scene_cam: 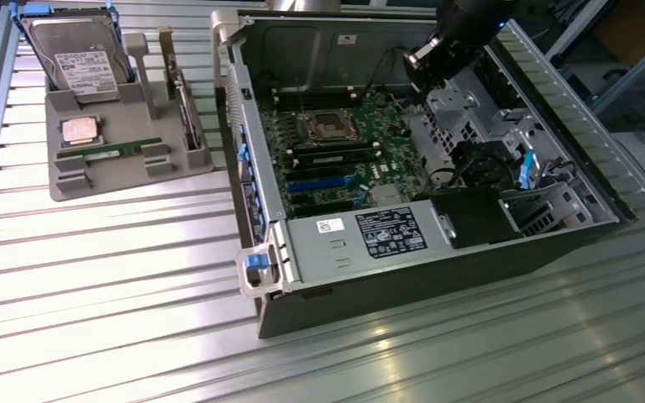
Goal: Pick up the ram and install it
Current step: 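Press down the ram until it locks into place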
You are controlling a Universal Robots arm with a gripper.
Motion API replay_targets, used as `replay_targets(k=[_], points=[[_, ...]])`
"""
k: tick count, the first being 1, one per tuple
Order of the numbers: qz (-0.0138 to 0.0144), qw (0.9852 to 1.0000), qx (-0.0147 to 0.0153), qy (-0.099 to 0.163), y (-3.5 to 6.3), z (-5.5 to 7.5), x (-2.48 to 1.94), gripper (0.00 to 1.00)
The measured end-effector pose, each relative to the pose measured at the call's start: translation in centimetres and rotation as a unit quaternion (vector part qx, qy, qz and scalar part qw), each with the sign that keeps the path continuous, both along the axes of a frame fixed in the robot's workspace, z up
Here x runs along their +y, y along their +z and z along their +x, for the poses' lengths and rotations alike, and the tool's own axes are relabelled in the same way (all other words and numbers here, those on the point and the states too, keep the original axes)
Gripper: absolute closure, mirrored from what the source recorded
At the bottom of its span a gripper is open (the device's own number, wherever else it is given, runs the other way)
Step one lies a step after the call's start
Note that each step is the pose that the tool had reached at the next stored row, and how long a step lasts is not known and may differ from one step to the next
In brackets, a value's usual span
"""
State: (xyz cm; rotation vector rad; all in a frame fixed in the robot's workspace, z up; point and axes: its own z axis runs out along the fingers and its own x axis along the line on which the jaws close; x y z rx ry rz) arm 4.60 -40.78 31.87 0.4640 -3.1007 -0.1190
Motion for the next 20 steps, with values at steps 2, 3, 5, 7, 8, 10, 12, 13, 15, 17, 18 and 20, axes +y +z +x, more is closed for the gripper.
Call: replay_targets(k=[2, 3, 5, 7, 8, 10, 12, 13, 15, 17, 18, 20], points=[[0.0000, 0.9999, 0.0000, -0.016, 0.00, 0.00, 0.00, 0.89], [0.0000, 0.9997, 0.0000, -0.023, 0.00, 0.00, 0.00, 0.89], [0.0000, 0.9995, 0.0000, -0.032, 0.00, 0.00, 0.00, 0.89], [0.0000, 0.9991, 0.0000, -0.042, 0.00, 0.00, 0.00, 0.89], [0.0000, 0.9988, 0.0000, -0.049, 0.00, 0.00, 0.00, 0.89], [0.0000, 0.9978, 0.0000, -0.066, 0.00, 0.00, 0.00, 0.89], [0.0000, 0.9966, 0.0000, -0.082, 0.00, 0.00, 0.00, 0.89], [0.0000, 0.9958, 0.0000, -0.092, 0.00, 0.00, 0.00, 0.89], [0.0000, 0.9941, 0.0000, -0.109, 0.00, 0.00, 0.00, 0.89], [0.0000, 0.9922, 0.0000, -0.124, 0.00, 0.00, 0.00, 0.89], [0.0000, 0.9914, 0.0000, -0.131, 0.00, 0.00, -0.01, 0.89], [0.0000, 0.9892, 0.0000, -0.146, 0.00, 0.00, -0.01, 0.89]])
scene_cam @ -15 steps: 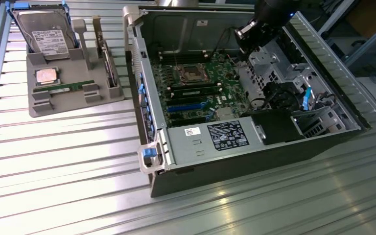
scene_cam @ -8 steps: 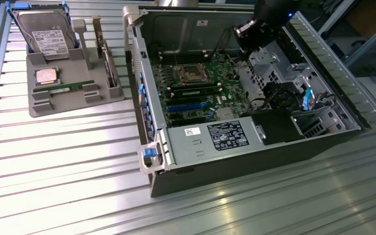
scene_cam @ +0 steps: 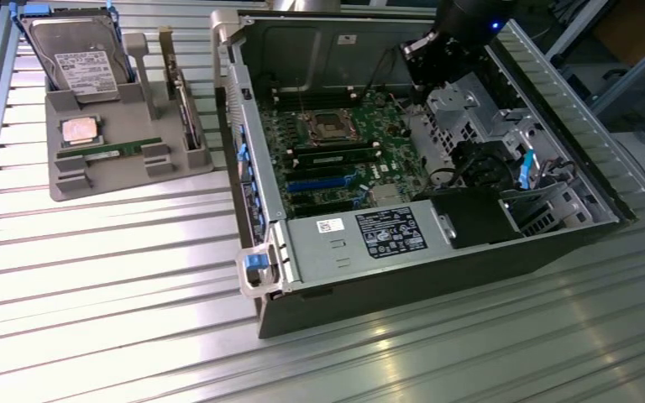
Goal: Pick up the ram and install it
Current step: 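Press down the ram until it locks into place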
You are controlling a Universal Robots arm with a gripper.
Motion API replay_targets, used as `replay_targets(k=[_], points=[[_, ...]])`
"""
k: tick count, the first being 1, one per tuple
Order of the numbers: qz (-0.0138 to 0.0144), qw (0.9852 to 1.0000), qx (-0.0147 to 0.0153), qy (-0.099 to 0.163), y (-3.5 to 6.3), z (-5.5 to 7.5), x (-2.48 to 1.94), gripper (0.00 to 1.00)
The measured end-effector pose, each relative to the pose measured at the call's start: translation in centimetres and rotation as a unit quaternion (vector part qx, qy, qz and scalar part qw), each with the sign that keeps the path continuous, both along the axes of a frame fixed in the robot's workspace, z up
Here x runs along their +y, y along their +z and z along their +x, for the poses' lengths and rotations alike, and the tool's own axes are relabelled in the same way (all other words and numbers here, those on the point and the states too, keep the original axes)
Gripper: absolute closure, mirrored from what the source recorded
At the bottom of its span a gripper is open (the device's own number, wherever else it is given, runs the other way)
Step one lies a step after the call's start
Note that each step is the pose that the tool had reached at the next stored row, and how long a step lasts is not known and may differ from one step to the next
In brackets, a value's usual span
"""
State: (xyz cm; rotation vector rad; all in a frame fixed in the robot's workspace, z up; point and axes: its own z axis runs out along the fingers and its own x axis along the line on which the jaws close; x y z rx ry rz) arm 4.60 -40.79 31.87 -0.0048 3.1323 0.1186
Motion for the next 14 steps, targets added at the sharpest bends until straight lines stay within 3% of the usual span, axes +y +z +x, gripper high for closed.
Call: replay_targets(k=[7, 14], points=[[0.0000, 0.9982, 0.0000, -0.060, 0.00, 0.00, 0.00, 0.89], [0.0000, 0.9943, 0.0000, -0.107, 0.00, 0.00, 0.00, 0.89]])
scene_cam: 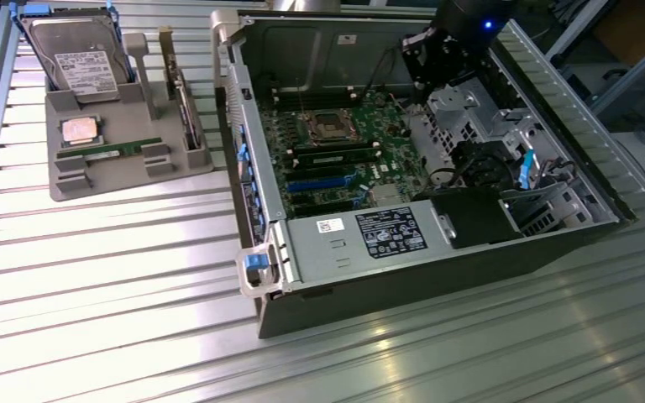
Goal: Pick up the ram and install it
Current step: 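Press down the ram until it locks into place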
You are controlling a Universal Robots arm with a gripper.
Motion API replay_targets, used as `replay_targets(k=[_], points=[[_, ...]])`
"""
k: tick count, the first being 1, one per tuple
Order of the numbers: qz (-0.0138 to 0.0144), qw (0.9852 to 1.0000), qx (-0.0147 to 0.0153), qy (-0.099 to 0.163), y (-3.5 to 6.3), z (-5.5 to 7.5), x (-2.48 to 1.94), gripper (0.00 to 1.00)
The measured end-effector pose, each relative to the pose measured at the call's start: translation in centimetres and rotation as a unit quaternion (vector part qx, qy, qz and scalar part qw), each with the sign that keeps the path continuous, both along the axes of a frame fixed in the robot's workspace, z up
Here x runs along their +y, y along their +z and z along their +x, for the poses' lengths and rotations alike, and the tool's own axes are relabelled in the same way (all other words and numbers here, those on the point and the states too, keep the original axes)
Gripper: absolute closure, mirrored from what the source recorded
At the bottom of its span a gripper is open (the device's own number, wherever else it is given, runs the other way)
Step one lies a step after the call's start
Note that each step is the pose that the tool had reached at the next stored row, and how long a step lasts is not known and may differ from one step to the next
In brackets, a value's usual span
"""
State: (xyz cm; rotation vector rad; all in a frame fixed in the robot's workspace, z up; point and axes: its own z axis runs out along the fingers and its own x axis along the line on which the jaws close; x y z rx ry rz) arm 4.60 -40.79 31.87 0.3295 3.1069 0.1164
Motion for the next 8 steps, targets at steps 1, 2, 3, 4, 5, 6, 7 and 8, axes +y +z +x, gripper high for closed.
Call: replay_targets(k=[1, 2, 3, 4, 5, 6, 7, 8], points=[[0.0000, 1.0000, 0.0000, -0.007, 0.00, 0.00, 0.00, 0.89], [0.0000, 0.9999, 0.0000, -0.017, 0.00, 0.00, 0.00, 0.89], [0.0000, 0.9996, 0.0000, -0.027, 0.00, 0.00, 0.00, 0.89], [0.0000, 0.9995, 0.0000, -0.033, 0.00, 0.00, 0.00, 0.89], [0.0000, 0.9992, 0.0000, -0.039, 0.00, 0.00, 0.00, 0.89], [0.0000, 0.9989, 0.0000, -0.047, 0.00, 0.00, 0.00, 0.89], [0.0000, 0.9985, 0.0000, -0.054, 0.00, 0.00, 0.00, 0.89], [0.0000, 0.9980, 0.0000, -0.063, 0.00, 0.00, 0.00, 0.89]])
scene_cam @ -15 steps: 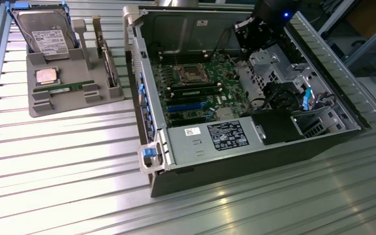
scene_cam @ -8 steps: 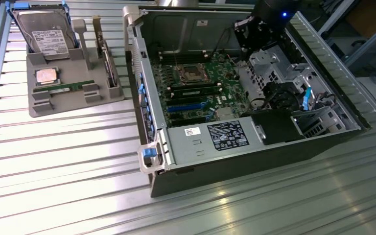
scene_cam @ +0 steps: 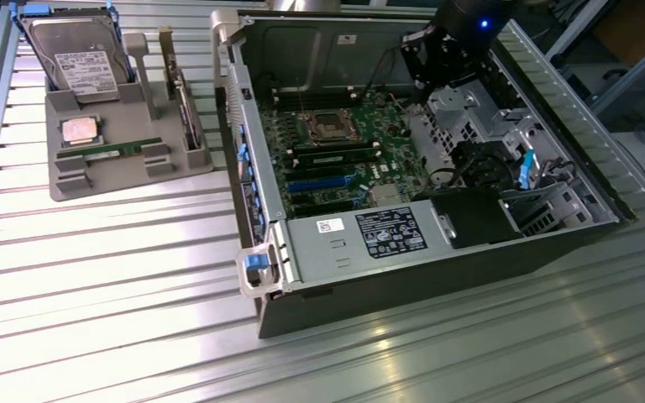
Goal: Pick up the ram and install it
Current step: 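Press down the ram until it locks into place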
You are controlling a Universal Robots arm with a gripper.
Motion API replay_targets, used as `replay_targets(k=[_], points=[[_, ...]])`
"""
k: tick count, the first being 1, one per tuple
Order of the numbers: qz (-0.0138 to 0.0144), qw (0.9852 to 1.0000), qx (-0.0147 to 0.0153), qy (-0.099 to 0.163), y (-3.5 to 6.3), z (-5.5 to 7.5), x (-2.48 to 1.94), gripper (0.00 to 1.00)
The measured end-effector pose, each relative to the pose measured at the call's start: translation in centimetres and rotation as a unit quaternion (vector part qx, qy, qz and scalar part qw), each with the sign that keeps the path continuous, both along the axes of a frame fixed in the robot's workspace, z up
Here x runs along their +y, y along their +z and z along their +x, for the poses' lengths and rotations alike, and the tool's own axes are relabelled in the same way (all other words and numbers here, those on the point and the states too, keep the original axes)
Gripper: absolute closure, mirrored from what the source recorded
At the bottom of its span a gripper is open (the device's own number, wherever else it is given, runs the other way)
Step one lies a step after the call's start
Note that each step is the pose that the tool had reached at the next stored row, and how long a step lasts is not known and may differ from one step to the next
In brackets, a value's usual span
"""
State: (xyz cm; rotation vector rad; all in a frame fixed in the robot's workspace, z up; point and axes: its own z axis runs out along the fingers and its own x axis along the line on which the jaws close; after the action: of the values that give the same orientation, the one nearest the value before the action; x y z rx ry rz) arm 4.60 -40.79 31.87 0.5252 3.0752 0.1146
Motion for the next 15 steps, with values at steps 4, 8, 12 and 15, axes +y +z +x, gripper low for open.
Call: replay_targets(k=[4, 8, 12, 15], points=[[0.0000, 0.9997, 0.0000, -0.023, 0.00, 0.00, 0.00, 0.89], [0.0000, 0.9985, 0.0000, -0.055, 0.00, 0.00, 0.00, 0.89], [0.0000, 0.9969, 0.0000, -0.079, 0.00, 0.00, 0.00, 0.89], [0.0000, 0.9944, 0.0000, -0.105, 0.00, 0.00, 0.00, 0.89]])
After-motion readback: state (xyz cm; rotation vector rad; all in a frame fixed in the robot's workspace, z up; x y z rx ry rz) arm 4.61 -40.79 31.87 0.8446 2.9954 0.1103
